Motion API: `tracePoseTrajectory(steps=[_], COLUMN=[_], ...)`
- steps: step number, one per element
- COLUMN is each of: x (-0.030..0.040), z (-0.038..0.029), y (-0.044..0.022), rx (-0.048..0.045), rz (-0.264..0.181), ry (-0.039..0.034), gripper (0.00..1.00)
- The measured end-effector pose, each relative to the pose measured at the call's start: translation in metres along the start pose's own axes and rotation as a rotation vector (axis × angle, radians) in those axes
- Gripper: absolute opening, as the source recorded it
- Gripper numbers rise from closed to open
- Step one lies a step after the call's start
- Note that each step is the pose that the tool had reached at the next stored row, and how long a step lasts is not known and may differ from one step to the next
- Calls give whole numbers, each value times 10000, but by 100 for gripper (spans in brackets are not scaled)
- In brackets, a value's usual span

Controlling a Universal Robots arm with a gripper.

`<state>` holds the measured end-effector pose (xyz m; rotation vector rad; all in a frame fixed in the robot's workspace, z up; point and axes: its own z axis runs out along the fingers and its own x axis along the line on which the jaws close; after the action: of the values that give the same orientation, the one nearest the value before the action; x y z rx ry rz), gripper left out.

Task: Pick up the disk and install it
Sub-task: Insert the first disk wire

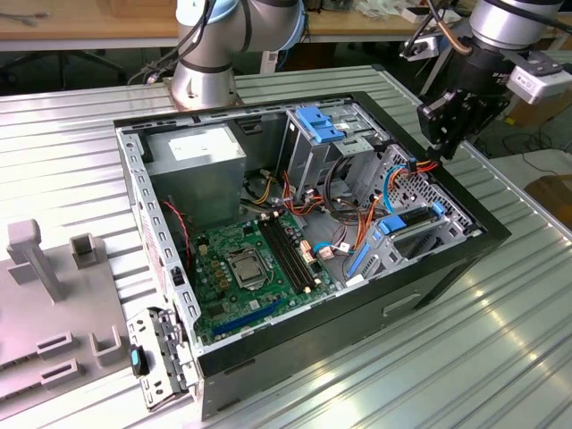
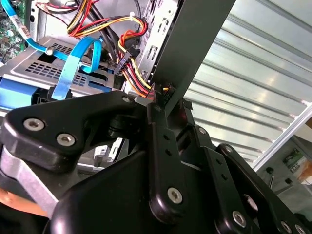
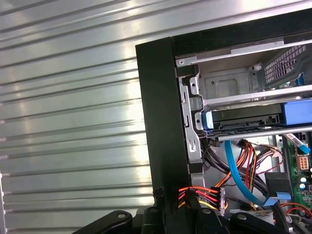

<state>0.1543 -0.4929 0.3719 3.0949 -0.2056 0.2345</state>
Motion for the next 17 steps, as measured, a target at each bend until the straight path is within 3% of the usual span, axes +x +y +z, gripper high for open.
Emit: tracePoseTrajectory(steps=[17], x=[8], z=[47], y=[-3], rx=[-84], rz=[493], ry=[-9], gripper=[30])
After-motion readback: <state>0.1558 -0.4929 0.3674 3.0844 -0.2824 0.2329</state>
